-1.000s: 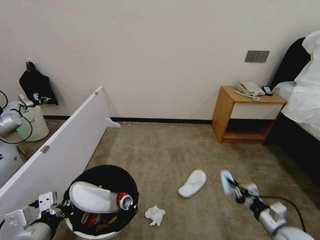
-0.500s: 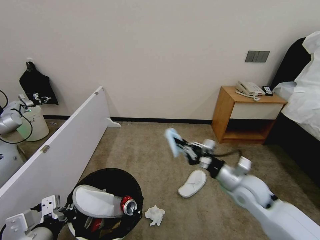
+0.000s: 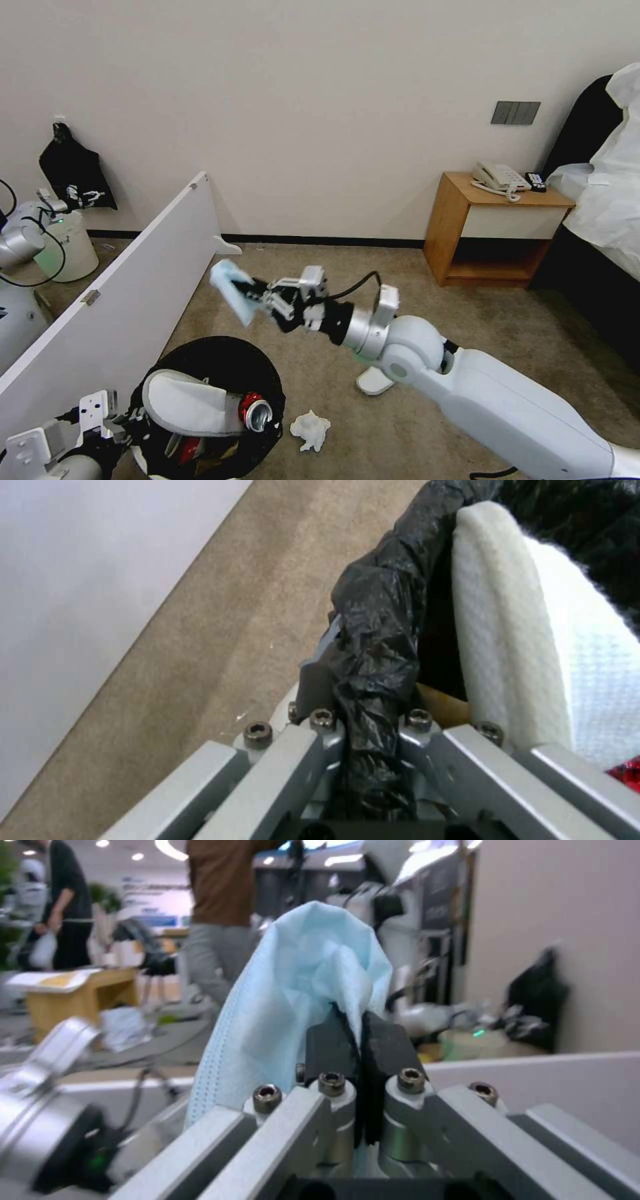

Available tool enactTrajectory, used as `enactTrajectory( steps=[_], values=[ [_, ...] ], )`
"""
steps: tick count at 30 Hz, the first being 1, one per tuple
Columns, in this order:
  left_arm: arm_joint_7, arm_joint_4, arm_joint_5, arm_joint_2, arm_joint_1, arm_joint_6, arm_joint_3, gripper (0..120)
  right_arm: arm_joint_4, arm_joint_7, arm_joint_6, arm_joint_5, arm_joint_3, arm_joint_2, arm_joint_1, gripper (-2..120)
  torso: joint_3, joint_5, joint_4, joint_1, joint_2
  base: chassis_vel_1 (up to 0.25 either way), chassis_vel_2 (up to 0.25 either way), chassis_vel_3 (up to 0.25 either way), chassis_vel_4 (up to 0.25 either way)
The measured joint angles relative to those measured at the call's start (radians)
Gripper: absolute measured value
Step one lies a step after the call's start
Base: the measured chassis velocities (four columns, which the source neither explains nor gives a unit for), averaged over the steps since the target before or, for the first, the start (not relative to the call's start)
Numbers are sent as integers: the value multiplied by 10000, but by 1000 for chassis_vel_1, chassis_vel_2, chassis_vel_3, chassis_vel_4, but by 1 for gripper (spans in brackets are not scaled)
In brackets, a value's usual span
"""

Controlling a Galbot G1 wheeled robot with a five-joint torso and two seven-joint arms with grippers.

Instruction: Pick up the trash bin, then pick up the garbage from the floor and place it into the trash bin.

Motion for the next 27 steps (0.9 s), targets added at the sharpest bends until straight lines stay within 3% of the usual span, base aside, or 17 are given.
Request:
enactTrajectory(
  steps=[6, 21, 23, 27],
  values=[
    [-11, 13, -16, 24, -105, 3, 54, 2, -42, 87, -223, 92, -1014, 245, 318, 0, 0, -1, 3, 0, 1, 0, 0, 0, 0],
    [-112, 0, -232, 107, -256, 33, 6, 2, -99, 424, -1039, -118, -1665, -90, -46, 1, 0, 1, 3, 0, 0, 0, 0, 0, 0],
    [-122, -11, -252, 131, -248, 40, 7, 2, -36, 425, -1396, -155, -1710, -198, -66, 13, 0, 1, 2, -1, 0, 0, 0, 0, 0],
    [-127, -15, -255, 145, -227, 42, 7, 2, 9, 482, -1864, -197, -1682, -282, -66, 22, 0, 1, 1, -1, 0, 0, 0, 0, 0]
  ],
)
